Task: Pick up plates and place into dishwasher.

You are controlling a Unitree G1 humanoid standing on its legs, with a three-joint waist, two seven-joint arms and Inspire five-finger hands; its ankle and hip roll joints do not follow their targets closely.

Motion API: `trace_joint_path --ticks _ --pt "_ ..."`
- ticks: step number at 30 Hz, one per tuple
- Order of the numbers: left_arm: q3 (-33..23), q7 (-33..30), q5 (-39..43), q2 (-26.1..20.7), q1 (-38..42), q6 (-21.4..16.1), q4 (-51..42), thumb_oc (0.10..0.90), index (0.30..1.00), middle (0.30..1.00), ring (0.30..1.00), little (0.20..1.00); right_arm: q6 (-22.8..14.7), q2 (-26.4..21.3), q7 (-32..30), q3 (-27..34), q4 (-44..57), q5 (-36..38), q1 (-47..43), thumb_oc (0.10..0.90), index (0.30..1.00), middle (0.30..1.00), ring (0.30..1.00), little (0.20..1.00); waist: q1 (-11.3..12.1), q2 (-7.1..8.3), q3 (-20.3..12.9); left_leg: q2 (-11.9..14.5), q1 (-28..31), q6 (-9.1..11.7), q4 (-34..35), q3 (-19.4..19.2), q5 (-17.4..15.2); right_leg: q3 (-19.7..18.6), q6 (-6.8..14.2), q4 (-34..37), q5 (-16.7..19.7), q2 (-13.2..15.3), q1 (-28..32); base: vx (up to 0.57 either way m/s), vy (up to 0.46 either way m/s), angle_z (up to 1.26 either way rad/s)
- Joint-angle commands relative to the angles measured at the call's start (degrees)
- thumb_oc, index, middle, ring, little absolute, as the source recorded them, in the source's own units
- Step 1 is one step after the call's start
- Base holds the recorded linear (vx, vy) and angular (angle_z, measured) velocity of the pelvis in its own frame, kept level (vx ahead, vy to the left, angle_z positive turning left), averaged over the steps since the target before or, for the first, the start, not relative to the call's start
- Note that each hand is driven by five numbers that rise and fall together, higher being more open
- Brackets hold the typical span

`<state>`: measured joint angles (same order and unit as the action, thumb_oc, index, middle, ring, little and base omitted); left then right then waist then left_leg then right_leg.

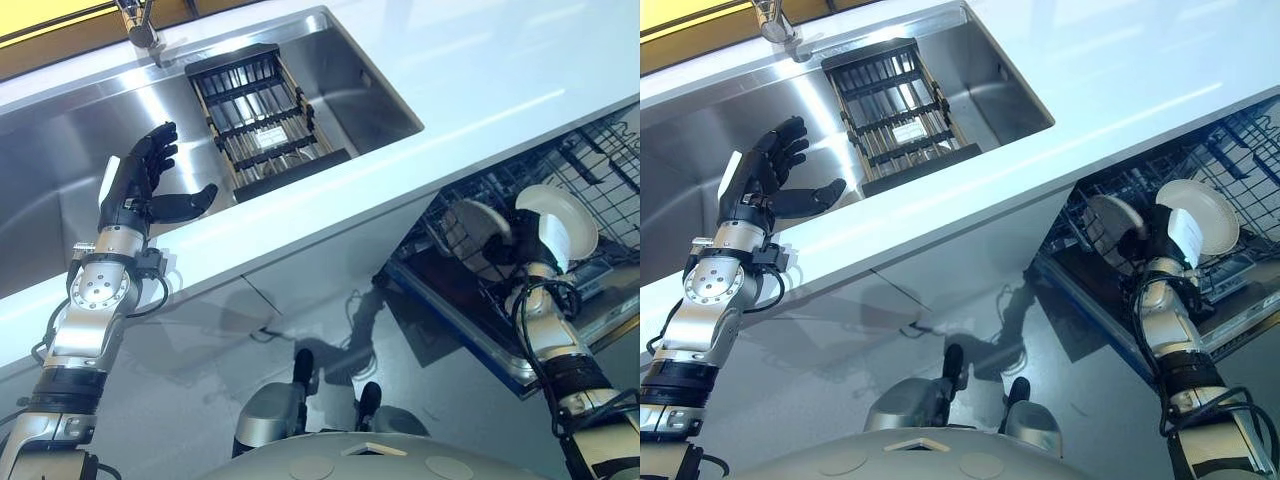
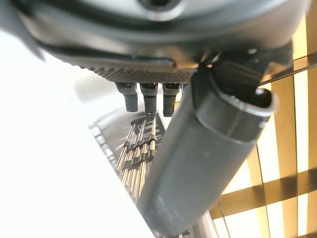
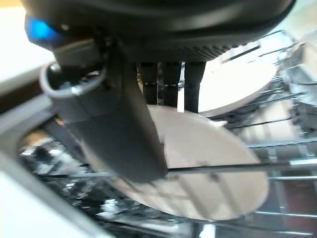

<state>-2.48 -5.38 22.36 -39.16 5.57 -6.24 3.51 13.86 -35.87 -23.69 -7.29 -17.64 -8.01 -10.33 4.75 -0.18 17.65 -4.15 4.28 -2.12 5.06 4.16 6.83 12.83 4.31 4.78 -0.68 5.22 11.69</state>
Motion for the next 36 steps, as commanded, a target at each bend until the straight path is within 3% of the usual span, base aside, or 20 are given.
trace_joint_path --ticks 1,9,16,24,28,30,31,36 --pt "-1.34 -0.43 -1.1 0.73 -1.23 -2.62 -3.75 0.8 0.9 0.9 0.9 0.9 -7.15 -3.22 -6.87 2.67 8.87 -0.37 -2.79 0.8 0.9 0.9 0.9 0.9 -0.29 -0.09 -4.46 -0.45 1.97 -0.53 -3.84 -1.99 -8.69 -2.35 3.08 -12.7 -2.79 -0.77 -8.59 0.0 0.0 0.0" --pt "-2.61 0.16 -0.44 1.14 -3.23 -2.03 -3.71 0.8 0.9 0.9 0.9 0.9 -13.67 -4.36 -9.2 10.07 18.51 1.56 1.13 0.8 0.9 0.9 0.9 0.9 -1.76 0.1 -5.36 -0.27 2.39 -0.5 -4.12 -3.42 -8.95 -3.28 3.33 -11.54 -1.94 -1.23 -8.24 0.0 -0.009 -0.08" --pt "-2.68 0.06 -0.1 1.22 -3.9 -1.48 -3.87 0.8 0.9 0.9 0.9 0.9 -15.65 -4.1 -9.47 12.32 22.43 4.65 4.03 0.8 0.9 0.9 0.9 0.9 -2.78 0.31 -5.86 -0.12 2.79 -0.43 -3.66 -4.64 -9.0 -4.03 3.42 -10.21 -1.55 -1.61 -7.69 -0.01 -0.016 -0.1" --pt "-3.9 0.36 0.17 2.38 -5.03 -3.68 -2.47 0.8 0.9 0.9 0.9 0.9 -22.42 2.55 -10.79 15.09 22.14 14.17 8.56 0.8 0.9 0.9 0.9 0.9 -4.35 0.09 -6.6 0.17 2.87 -0.18 -3.8 -6.1 -9.29 -4.37 3.41 -10.11 -1.64 -1.73 -7.94 -0.02 0.008 -0.09" --pt "-5.78 0.84 -0.51 3.77 -7.37 -5.32 -2.45 0.8 0.9 0.9 0.9 0.9 -29.4 11.34 -5.11 16.62 16.84 32.06 13.42 0.8 0.9 0.9 0.9 0.9 -5.39 -0.18 -6.46 0.41 3.02 -0.22 -3.93 -6.83 -9.45 -4.4 3.25 -10.7 -1.96 -1.71 -8.18 -0.01 0.02 -0.1" --pt "-6.01 0.7 -0.49 3.8 -7.79 -5.22 -2.78 0.8 0.9 0.9 0.9 0.9 -30.4 13.42 -5.24 16.54 15.54 33.89 14.29 0.8 0.9 0.9 0.9 0.9 -5.59 -0.3 -6.35 0.42 3.51 -0.26 -3.78 -6.82 -9.87 -4.37 3.28 -10.98 -2.65 -1.67 -7.89 0.02 0.012 -0.19" --pt "-6.11 0.29 -0.38 3.76 -7.96 -5.1 -3.01 0.8 0.9 0.9 0.9 0.9 -32.07 15.35 -6.8 16.43 13.08 34.22 14.7 0.8 0.9 0.9 0.9 0.9 -5.72 -0.57 -6.15 0.42 3.46 -0.3 -3.97 -6.9 -9.92 -4.38 3.15 -11.25 -2.82 -1.66 -7.93 -0.02 0.007 -0.08" --pt "-4.9 -0.81 0.34 3.09 -6.12 -4.18 -2.23 0.8 0.9 0.9 0.9 0.9 -33.03 15.48 -19.37 15.54 8.3 27.69 12.42 0.8 0.9 0.9 0.9 0.9 -5.52 -1.48 -5.84 0.26 3.45 -0.19 -4.3 -6.63 -9.89 -4.28 2.89 -11.42 -2.84 -1.39 -7.73 0.0 0.0 0.0"
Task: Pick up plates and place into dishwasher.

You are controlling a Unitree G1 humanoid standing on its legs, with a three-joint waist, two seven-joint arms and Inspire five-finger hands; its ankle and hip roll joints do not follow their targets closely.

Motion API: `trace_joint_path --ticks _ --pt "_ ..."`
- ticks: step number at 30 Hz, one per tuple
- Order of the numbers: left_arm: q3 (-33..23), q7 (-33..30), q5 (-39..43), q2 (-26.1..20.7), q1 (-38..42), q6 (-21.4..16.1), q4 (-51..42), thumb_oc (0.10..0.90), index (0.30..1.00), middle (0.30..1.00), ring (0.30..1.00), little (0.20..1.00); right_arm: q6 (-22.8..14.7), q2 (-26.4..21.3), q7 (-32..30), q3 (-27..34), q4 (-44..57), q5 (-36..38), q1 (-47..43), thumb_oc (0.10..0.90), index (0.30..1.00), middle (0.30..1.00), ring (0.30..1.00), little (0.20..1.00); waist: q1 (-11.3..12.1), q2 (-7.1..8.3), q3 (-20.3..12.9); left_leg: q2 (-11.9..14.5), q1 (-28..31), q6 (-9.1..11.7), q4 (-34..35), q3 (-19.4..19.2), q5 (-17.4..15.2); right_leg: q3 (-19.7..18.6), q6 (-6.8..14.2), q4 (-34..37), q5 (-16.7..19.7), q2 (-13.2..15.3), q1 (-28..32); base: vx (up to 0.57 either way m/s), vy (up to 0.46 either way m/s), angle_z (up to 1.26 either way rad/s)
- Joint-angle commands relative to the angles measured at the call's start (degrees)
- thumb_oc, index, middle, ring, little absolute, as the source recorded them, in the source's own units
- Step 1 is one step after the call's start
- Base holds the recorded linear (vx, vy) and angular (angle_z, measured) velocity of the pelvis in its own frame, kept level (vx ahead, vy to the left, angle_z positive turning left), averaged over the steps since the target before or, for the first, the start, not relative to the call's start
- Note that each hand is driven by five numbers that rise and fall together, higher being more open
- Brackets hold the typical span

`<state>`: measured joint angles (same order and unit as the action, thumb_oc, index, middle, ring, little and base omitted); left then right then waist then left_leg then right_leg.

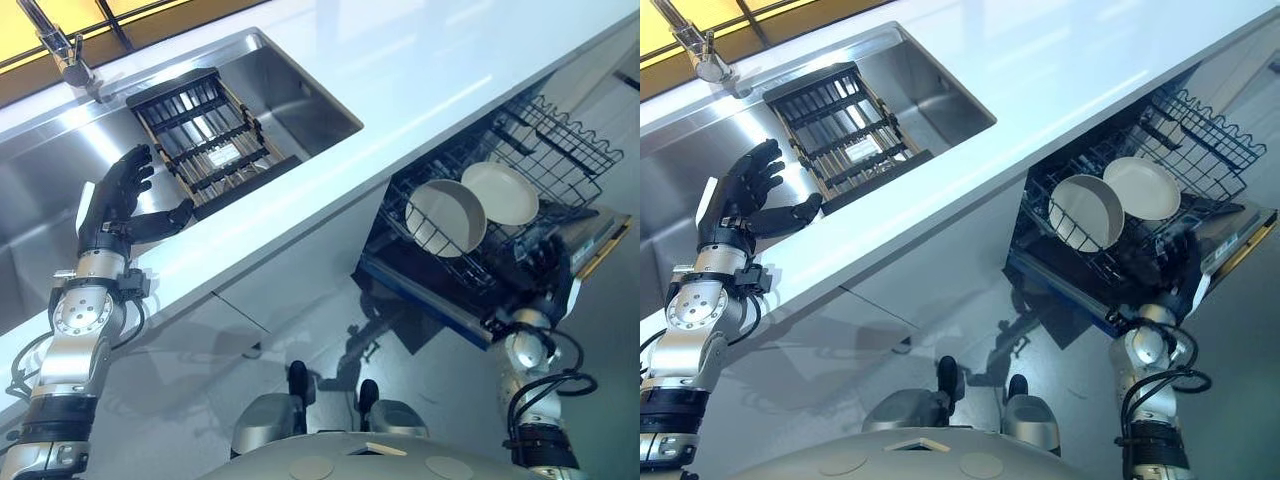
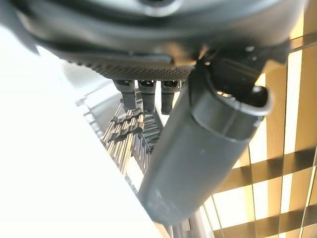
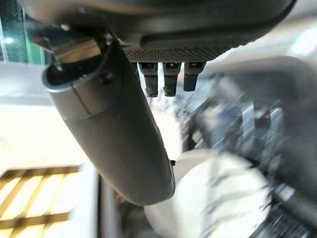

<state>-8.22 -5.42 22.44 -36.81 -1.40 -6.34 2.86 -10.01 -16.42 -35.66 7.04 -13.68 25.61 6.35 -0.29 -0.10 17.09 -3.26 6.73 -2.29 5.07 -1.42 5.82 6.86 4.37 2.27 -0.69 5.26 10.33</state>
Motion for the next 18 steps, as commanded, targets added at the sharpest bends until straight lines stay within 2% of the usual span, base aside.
trace_joint_path --ticks 1,3,11,18 --pt "1.0 -0.79 0.34 0.71 0.95 -3.96 -1.61 0.8 0.9 0.9 0.9 0.9 -9.34 -4.0 -8.51 1.12 4.02 -5.97 -4.46 0.8 0.9 0.9 0.9 0.9 -0.39 -1.7 -5.26 -0.67 0.98 0.0 -4.33 -0.96 -8.87 1.7 2.78 -8.91 -2.81 -1.43 -6.34 0.0 0.0 0.0" --pt "1.41 -0.91 0.34 0.73 0.92 -3.97 -1.56 0.8 0.9 0.9 0.9 0.9 -9.43 -3.71 -9.76 0.83 2.76 -5.18 -4.59 0.8 0.9 0.9 0.9 0.9 -0.29 -2.07 -5.25 -0.81 0.94 0.02 -4.29 -0.69 -8.82 1.72 2.67 -8.89 -2.81 -1.38 -6.33 0.0 0.0 0.0" --pt "2.03 -0.85 0.72 1.05 1.33 -4.07 -1.58 0.8 0.9 0.9 0.9 0.9 -11.06 -0.87 -5.79 -1.33 -2.02 5.13 -3.96 0.8 0.9 0.9 0.9 0.9 -0.25 -2.69 -5.02 -1.11 0.4 0.07 -4.21 -0.09 -8.4 1.74 2.37 -9.09 -2.93 -1.15 -6.75 0.0 0.0 0.0" --pt "3.28 -1.69 0.71 1.34 1.85 -4.0 -1.68 0.8 0.9 0.9 0.9 0.9 -11.58 0.29 -4.01 -3.76 -3.22 6.15 -4.0 0.8 0.9 0.9 0.9 0.9 -0.06 -2.96 -4.57 -1.33 0.0 0.04 -4.4 0.34 -8.01 1.79 2.18 -9.21 -2.66 -1.04 -7.04 0.0 0.0 0.0"
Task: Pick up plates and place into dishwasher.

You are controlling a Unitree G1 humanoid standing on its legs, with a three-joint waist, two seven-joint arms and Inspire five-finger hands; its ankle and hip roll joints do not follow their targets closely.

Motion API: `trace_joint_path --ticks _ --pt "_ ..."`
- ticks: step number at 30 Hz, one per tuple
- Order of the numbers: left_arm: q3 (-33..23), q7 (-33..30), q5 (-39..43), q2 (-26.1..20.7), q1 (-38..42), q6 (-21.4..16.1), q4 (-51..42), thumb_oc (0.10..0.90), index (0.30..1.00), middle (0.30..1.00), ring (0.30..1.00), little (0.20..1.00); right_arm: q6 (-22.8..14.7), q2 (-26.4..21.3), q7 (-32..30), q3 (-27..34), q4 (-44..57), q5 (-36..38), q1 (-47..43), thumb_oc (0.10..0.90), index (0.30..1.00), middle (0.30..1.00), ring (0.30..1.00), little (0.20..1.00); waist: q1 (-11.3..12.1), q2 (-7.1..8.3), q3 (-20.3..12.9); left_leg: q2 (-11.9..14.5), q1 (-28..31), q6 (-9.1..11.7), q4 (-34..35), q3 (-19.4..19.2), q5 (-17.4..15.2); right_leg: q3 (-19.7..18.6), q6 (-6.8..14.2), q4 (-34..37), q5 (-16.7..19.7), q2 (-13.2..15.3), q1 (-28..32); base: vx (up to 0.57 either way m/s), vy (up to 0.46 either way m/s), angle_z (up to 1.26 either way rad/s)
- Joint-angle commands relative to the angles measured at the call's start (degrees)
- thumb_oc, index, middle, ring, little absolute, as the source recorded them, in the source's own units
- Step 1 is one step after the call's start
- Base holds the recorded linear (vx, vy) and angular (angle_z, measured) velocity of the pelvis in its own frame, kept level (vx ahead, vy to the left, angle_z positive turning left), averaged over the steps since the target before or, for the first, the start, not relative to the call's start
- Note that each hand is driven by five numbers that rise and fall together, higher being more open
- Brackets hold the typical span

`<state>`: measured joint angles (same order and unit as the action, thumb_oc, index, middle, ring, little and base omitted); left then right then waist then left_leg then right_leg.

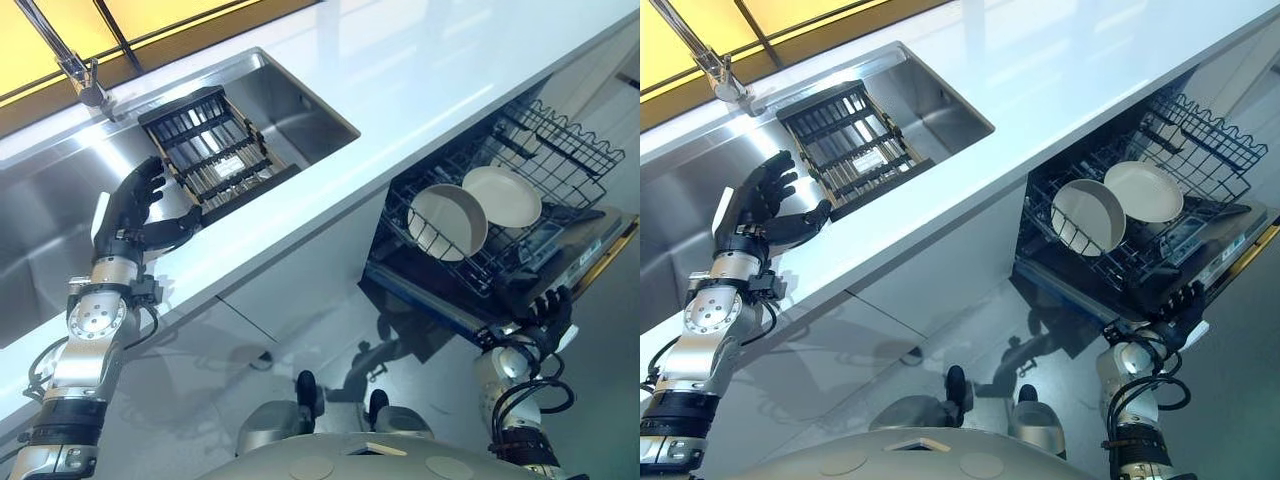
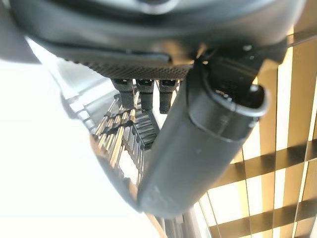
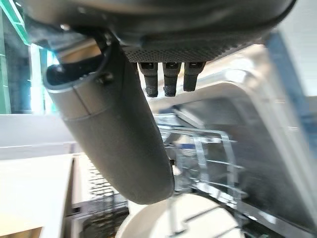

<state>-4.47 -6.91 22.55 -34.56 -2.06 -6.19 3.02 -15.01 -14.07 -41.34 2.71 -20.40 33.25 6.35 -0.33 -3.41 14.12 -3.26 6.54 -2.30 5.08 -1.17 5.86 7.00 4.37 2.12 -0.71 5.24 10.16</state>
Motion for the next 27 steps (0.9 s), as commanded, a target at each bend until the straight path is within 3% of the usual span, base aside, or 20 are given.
trace_joint_path --ticks 1,10,14,17,27 --pt "-0.4 -0.25 0.61 -0.89 2.52 -3.96 -2.05 0.8 0.9 0.9 0.9 0.9 -6.4 -2.11 2.36 0.34 3.29 -1.27 -4.09 0.8 0.9 0.9 0.9 0.9 0.05 0.36 -1.58 -1.36 0.12 0.05 -4.46 0.17 -8.02 1.66 2.17 -9.0 -2.58 -1.0 -6.87 0.0 0.0 0.0" --pt "0.44 -0.37 0.28 -0.43 2.96 -3.48 -2.21 0.8 0.9 0.9 0.9 0.9 -2.43 -1.63 7.97 -2.22 0.8 0.14 -4.05 0.8 0.9 0.9 0.9 0.9 0.41 0.33 -1.34 -1.5 -0.16 0.07 -4.2 0.55 -7.58 1.84 2.22 -8.95 -2.28 -0.8 -7.19 0.0 0.0 0.0" --pt "0.7 -0.2 -0.17 -0.21 3.19 -2.85 -2.62 0.8 0.9 0.9 0.9 0.9 0.59 -1.73 15.26 -3.54 -0.84 3.17 -4.31 0.8 0.9 0.9 0.9 0.9 0.83 0.46 -1.27 -1.58 -0.23 0.07 -4.31 0.91 -7.41 2.13 2.15 -8.87 -2.04 -0.71 -7.13 0.0 0.0 0.0" --pt "1.32 0.74 -0.41 -0.21 4.02 -2.55 -2.26 0.8 0.9 0.9 0.9 0.9 4.07 -2.59 25.58 -4.3 -4.61 9.04 -6.13 0.8 0.9 0.9 0.9 0.9 1.76 0.72 -1.11 -1.66 -0.29 0.28 -4.58 1.42 -7.25 2.78 2.06 -8.49 -1.66 -0.47 -6.66 0.03 -0.005 0.03" --pt "4.33 1.1 -1.6 0.09 5.51 -0.12 -3.41 0.8 0.9 0.9 0.9 0.9 8.42 -4.5 38.09 -5.18 -6.63 21.51 -12.44 0.8 0.9 0.9 0.9 0.9 4.42 0.89 -0.63 -1.71 0.47 0.52 -5.02 2.84 -7.21 4.69 2.24 -8.62 -1.38 0.35 -5.15 0.07 0.008 0.08"
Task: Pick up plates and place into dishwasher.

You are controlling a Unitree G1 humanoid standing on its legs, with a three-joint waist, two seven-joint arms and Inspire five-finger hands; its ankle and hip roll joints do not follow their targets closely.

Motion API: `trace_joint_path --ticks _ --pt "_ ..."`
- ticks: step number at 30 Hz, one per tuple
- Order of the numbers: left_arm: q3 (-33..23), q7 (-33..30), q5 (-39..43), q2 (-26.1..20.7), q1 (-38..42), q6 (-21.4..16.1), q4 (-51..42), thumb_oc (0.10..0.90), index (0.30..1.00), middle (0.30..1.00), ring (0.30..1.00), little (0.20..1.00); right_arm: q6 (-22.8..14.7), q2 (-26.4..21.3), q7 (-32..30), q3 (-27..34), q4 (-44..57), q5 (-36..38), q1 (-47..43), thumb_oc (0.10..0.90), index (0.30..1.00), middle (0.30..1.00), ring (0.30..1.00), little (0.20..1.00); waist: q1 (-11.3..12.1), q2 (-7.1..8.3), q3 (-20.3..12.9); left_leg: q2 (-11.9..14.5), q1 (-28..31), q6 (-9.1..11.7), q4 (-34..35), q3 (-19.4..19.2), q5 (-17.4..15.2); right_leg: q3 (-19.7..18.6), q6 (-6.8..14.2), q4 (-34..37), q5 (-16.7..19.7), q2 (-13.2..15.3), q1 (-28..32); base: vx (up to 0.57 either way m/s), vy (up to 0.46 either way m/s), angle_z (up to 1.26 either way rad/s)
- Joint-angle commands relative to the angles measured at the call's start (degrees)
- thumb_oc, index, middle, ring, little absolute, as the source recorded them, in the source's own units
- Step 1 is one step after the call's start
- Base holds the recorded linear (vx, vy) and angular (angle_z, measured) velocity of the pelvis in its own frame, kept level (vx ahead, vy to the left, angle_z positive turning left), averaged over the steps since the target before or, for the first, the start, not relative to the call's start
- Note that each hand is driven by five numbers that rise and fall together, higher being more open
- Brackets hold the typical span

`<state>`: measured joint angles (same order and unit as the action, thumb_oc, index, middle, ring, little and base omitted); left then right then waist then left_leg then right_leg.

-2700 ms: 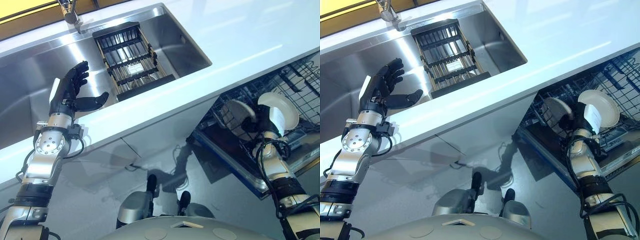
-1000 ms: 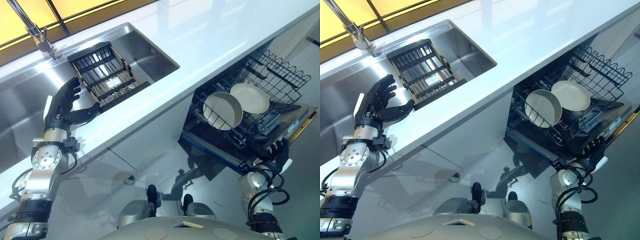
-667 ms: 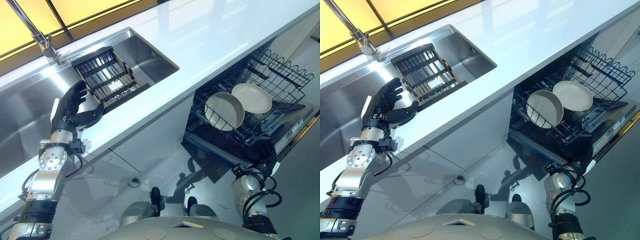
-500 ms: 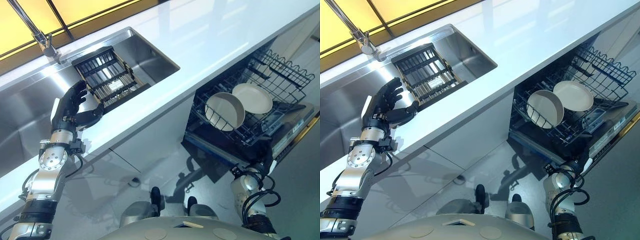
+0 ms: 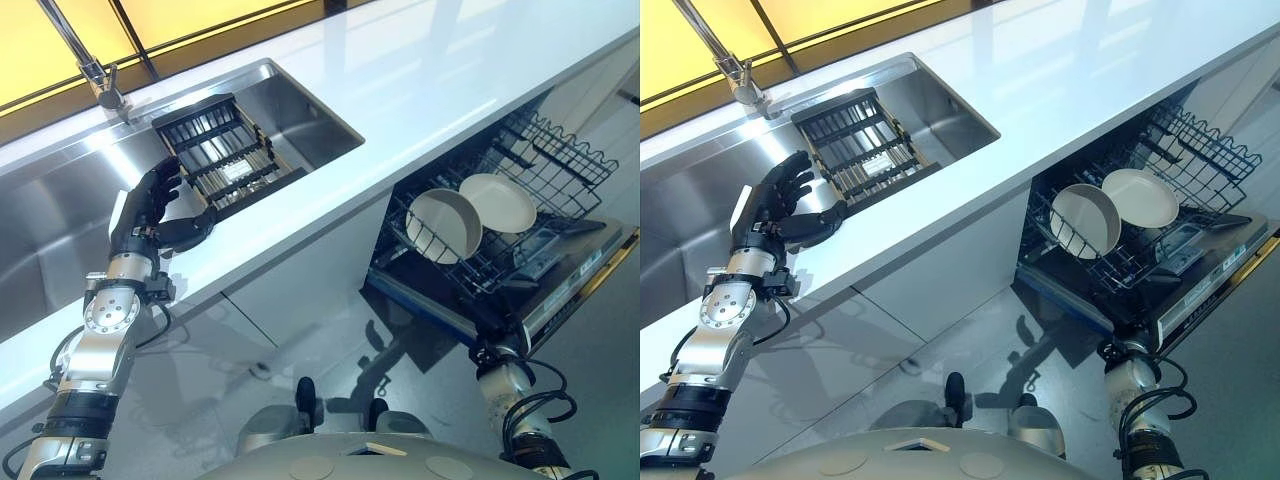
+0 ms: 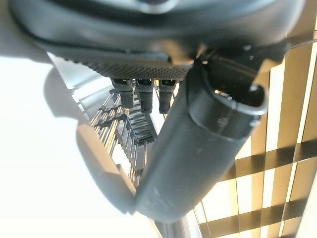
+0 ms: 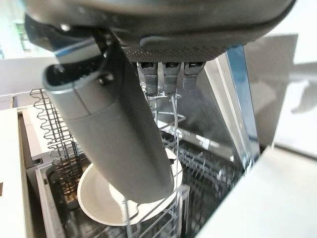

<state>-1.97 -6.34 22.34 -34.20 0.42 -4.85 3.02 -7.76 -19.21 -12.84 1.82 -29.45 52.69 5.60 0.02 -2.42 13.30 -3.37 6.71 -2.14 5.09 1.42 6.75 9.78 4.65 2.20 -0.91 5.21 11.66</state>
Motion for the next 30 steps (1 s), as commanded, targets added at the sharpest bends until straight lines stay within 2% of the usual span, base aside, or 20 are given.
trace_joint_path --ticks 1,4,7,10,17,23,30 --pt "1.92 0.51 -1.37 -0.31 2.99 -1.31 -3.63 0.8 0.9 0.9 0.9 0.9 1.25 0.49 9.86 -4.37 2.78 2.46 -12.04 0.8 0.9 0.9 0.9 0.9 4.21 -0.11 0.23 -1.62 0.31 0.32 -5.1 0.34 -8.15 2.0 1.97 -8.74 -1.22 0.43 -6.6 0.03 0.012 0.08" --pt "2.75 -0.26 -1.56 -0.37 3.27 -0.27 -4.64 0.8 0.9 0.9 0.9 0.9 0.81 -0.03 10.49 -5.31 5.23 3.17 -14.31 0.8 0.9 0.9 0.9 0.9 4.89 -0.07 0.4 -1.77 0.23 0.13 -5.31 0.79 -8.31 2.39 1.94 -8.78 -1.25 0.65 -6.53 0.03 0.022 0.03" --pt "3.77 -0.42 -1.3 -0.38 4.71 -0.16 -3.57 0.8 0.9 0.9 0.9 0.9 -2.11 -0.24 11.74 -7.41 6.66 2.9 -19.88 0.8 0.9 0.9 0.9 0.9 5.96 -0.01 0.45 -2.04 0.1 -0.05 -5.56 1.43 -8.55 2.99 1.96 -8.55 -1.24 0.92 -6.32 0.03 0.033 0.02" --pt "4.77 -0.69 -0.98 -0.41 6.05 0.15 -2.76 0.8 0.9 0.9 0.9 0.9 -2.87 -0.09 11.09 -9.03 8.25 3.1 -24.67 0.8 0.9 0.9 0.9 0.9 6.74 0.14 0.22 -2.31 0.18 -0.15 -5.6 1.93 -8.71 3.38 1.92 -8.11 -1.21 1.05 -5.88 0.04 0.04 0.1" --pt "7.34 -0.33 0.35 -0.93 8.76 0.03 -0.05 0.8 0.9 0.9 0.9 0.9 -7.12 1.29 7.26 -13.79 10.06 -2.69 -36.93 0.8 0.9 0.9 0.9 0.9 9.43 0.49 -0.99 -3.06 0.3 -0.38 -5.78 3.24 -9.14 4.78 1.64 -6.37 -0.89 1.37 -4.5 0.04 0.037 0.13" --pt "7.84 0.32 0.78 -1.21 8.3 -0.58 0.38 0.8 0.9 0.9 0.9 0.9 -9.02 1.75 3.84 -15.51 13.33 -6.84 -40.34 0.8 0.9 0.9 0.9 0.9 10.71 0.74 -1.54 -3.43 0.25 -0.71 -5.84 4.07 -9.23 5.21 1.49 -6.42 -1.12 1.45 -4.2 0.02 0.02 0.06" --pt "7.77 1.48 0.43 -0.61 7.61 -1.99 1.85 0.8 0.9 0.9 0.9 0.9 -8.34 2.31 2.31 -15.94 16.05 -8.95 -38.0 0.8 0.9 0.9 0.9 0.9 10.6 1.08 -1.8 -3.72 0.64 -1.06 -5.87 4.14 -9.27 5.17 1.63 -6.95 -1.08 1.47 -4.2 0.01 0.009 0.06"
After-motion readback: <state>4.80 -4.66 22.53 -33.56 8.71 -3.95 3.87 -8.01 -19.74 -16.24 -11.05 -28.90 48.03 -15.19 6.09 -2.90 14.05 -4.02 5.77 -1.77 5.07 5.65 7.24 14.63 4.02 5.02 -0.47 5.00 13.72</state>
